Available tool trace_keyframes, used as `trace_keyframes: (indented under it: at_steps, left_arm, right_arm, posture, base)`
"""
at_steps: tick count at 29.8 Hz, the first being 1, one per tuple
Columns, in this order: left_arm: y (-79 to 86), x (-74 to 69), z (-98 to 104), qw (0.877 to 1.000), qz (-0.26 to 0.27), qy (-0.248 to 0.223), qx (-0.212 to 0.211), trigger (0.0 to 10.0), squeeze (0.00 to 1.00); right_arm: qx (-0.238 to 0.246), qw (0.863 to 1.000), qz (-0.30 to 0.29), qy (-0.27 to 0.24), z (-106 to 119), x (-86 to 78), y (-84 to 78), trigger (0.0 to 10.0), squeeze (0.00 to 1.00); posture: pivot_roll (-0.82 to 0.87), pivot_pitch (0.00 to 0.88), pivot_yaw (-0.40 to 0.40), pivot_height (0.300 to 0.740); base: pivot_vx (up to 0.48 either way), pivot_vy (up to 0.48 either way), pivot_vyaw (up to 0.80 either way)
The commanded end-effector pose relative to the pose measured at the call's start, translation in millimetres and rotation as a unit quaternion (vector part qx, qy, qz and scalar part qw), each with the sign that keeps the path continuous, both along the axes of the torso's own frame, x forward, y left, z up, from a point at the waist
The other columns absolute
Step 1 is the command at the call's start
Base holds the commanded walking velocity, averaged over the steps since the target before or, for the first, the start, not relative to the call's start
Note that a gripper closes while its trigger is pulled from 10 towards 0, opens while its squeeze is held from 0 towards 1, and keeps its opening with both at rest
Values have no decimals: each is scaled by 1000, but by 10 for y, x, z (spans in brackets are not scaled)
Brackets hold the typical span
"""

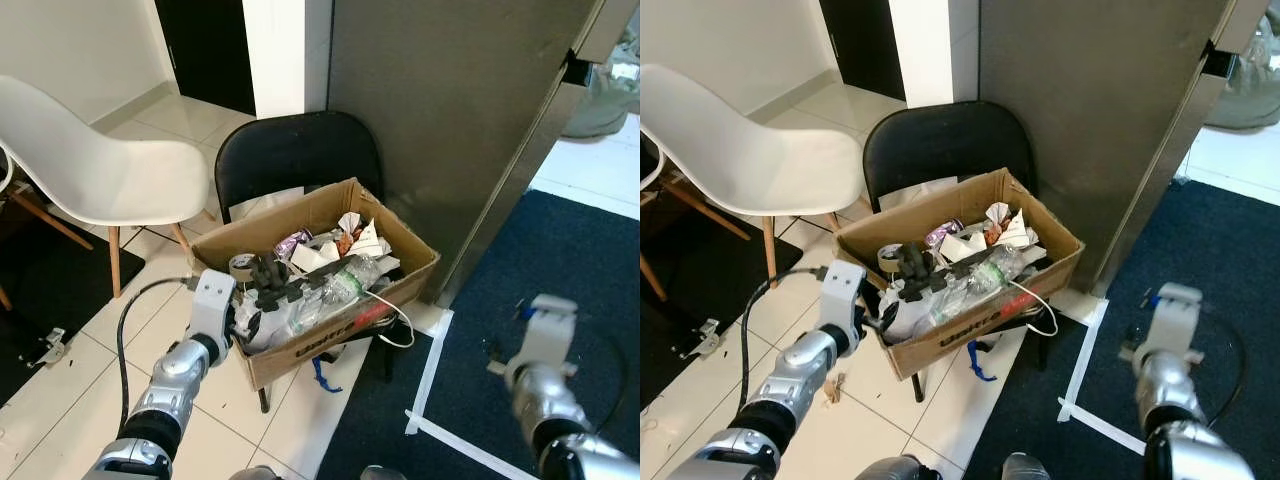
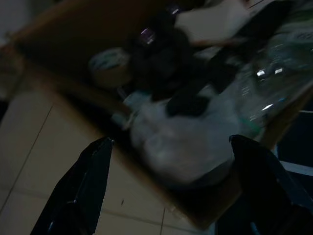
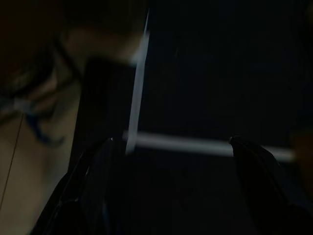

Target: Picking trash to rubbish bin

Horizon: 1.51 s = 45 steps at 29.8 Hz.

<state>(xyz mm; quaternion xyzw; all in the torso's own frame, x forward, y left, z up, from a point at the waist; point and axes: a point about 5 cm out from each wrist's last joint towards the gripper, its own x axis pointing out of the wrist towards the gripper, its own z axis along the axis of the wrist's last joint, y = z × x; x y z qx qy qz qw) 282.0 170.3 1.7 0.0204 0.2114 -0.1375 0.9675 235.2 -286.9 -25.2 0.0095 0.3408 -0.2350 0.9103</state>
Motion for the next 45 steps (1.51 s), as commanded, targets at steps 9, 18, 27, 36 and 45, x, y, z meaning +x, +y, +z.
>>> trace_keyframes:
  at_steps: [9,18,27,36,45]
  left_arm:
    - [434,-250,-238,994,84,66,24,10000,0]
    - [561,-716,-605,974,119,183,59,10000,0]
    - [562,-1008,-783,957,134,248,65,10000,0]
    - [603,-1380,-946,932,164,316,68,10000,0]
    - [609,-1399,-954,929,158,326,71,10000,0]
  right_arm:
    - [46,997,-10,65,-292,-326,163,10000,0]
    - [33,995,45,84,-335,-315,304,10000,0]
    - [31,991,89,95,-382,-309,471,10000,0]
    - [33,985,110,130,-487,-487,500,10000,0]
    - [30,984,109,140,-496,-529,451,10000,0]
  posture:
    - [-15,0,48,740]
    - [-34,0,57,740]
    - [-34,0,57,740]
    - [-38,0,55,740]
    - [-37,0,51,740]
  base:
    - [0,0,0]
    - [0,0,0]
    - [0,0,0]
    - [0,0,0]
    - [-29,0,0]
